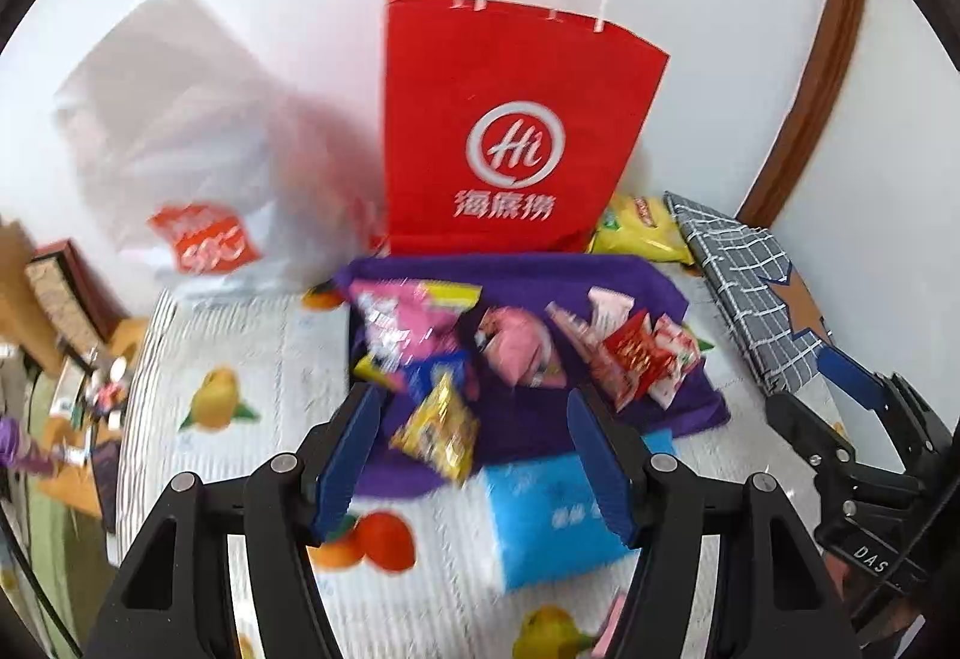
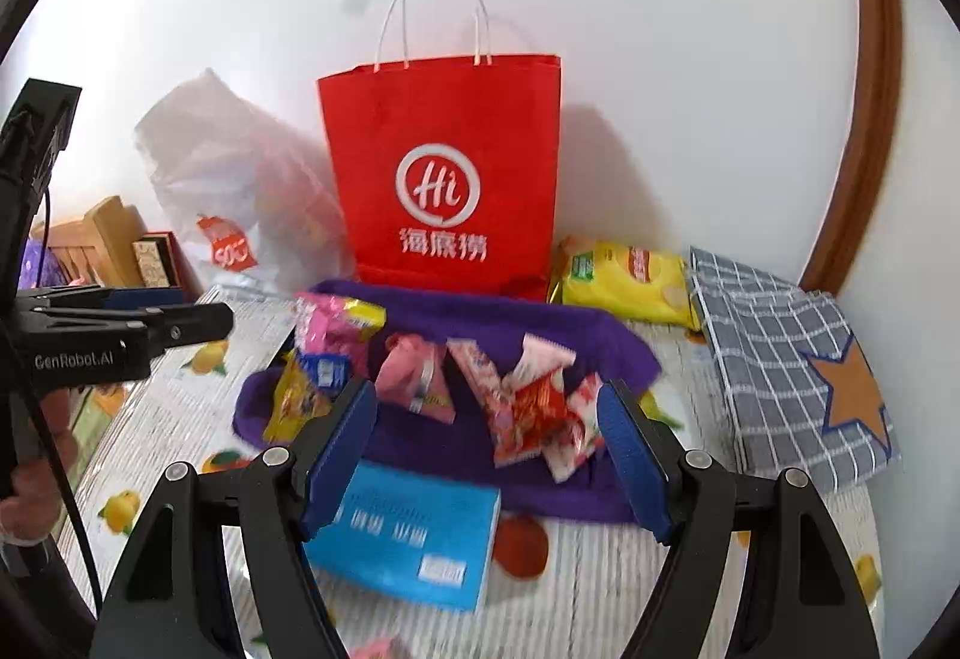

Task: Organize snacks
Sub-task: 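Move both grippers back toward the pink candy and green packet on the sheet, then grasp the pink wrapped candy with the right gripper, then lift the pink candy with the right gripper while the left approaches the green packet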

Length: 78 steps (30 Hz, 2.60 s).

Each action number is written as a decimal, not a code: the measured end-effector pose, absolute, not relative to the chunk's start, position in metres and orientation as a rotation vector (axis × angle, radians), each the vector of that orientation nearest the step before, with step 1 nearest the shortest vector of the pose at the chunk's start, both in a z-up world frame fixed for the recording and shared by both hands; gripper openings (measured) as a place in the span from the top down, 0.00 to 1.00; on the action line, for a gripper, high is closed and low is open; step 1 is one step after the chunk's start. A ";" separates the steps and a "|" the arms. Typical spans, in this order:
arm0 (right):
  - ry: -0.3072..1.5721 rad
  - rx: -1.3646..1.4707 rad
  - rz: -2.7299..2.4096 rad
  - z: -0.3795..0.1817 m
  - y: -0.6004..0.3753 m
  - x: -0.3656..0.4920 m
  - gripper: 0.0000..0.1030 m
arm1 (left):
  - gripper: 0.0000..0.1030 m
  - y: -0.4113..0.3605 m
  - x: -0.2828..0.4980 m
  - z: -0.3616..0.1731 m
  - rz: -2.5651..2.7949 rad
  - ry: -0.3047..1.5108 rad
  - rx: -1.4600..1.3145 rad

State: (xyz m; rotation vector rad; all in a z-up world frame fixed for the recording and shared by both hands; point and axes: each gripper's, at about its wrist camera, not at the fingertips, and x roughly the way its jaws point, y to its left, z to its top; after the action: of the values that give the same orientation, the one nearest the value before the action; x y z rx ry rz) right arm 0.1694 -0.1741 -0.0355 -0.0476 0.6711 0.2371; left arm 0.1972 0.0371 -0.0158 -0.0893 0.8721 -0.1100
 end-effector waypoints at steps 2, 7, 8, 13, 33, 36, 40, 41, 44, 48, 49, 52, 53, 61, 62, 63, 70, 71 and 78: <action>0.685 -0.042 0.231 -0.043 -0.175 0.153 0.27 | 0.39 0.047 0.182 -0.023 -0.092 0.884 -0.107; 0.773 -0.052 0.284 -0.074 -0.170 0.123 0.27 | 0.39 0.064 0.150 -0.040 -0.048 0.909 -0.144; 0.787 -0.055 0.297 -0.081 -0.168 0.117 0.27 | 0.39 0.067 0.144 -0.043 -0.051 0.911 -0.153; 0.870 -0.062 0.368 -0.118 -0.159 0.093 0.36 | 0.37 0.077 0.113 -0.054 -0.055 0.915 -0.168; 1.127 -0.220 0.548 -0.187 -0.140 0.098 0.55 | 0.36 0.071 0.097 -0.093 -0.101 0.991 -0.183; 1.123 -0.250 0.544 -0.194 -0.136 0.100 0.55 | 0.37 0.066 0.099 -0.097 -0.109 1.004 -0.177; 1.071 -0.242 0.523 -0.195 -0.141 0.098 0.64 | 0.36 0.060 0.100 -0.104 -0.117 1.019 -0.157; 1.060 -0.222 0.512 -0.195 -0.146 0.099 0.65 | 0.36 0.058 0.100 -0.106 -0.119 1.024 -0.154; 1.034 -0.185 0.482 -0.192 -0.160 0.100 0.68 | 0.37 0.055 0.098 -0.113 -0.127 1.039 -0.151; 0.998 -0.109 0.428 -0.185 -0.187 0.098 0.74 | 0.37 0.049 0.093 -0.122 -0.149 1.065 -0.154; 0.990 -0.093 0.405 -0.184 -0.196 0.096 0.74 | 0.37 0.046 0.091 -0.124 -0.162 1.069 -0.152; 0.974 -0.080 0.335 -0.183 -0.213 0.092 0.75 | 0.36 0.035 0.083 -0.129 -0.198 1.077 -0.142; 0.973 -0.072 0.323 -0.184 -0.217 0.091 0.75 | 0.36 0.030 0.081 -0.130 -0.213 1.082 -0.139; 0.946 0.011 0.250 -0.179 -0.254 0.073 0.75 | 0.32 -0.001 0.056 -0.124 -0.323 1.079 -0.126; 0.941 0.018 0.247 -0.178 -0.257 0.070 0.75 | 0.32 -0.006 0.053 -0.124 -0.333 1.079 -0.123; 0.938 0.020 0.245 -0.177 -0.259 0.067 0.75 | 0.31 -0.010 0.050 -0.124 -0.343 1.081 -0.119; 0.920 0.017 0.236 -0.173 -0.266 0.052 0.75 | 0.30 -0.037 0.038 -0.136 -0.369 1.118 -0.088; 0.921 0.013 0.237 -0.174 -0.266 0.050 0.75 | 0.30 -0.039 0.037 -0.140 -0.373 1.127 -0.093; 0.928 -0.005 0.243 -0.179 -0.263 0.046 0.75 | 0.30 -0.050 0.035 -0.166 -0.377 1.171 -0.073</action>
State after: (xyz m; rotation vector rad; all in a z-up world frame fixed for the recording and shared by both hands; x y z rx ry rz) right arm 0.0463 -0.2632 -0.1789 -0.0045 0.9278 0.2426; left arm 0.0353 -0.0498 -0.1655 -0.0731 1.1707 -0.3768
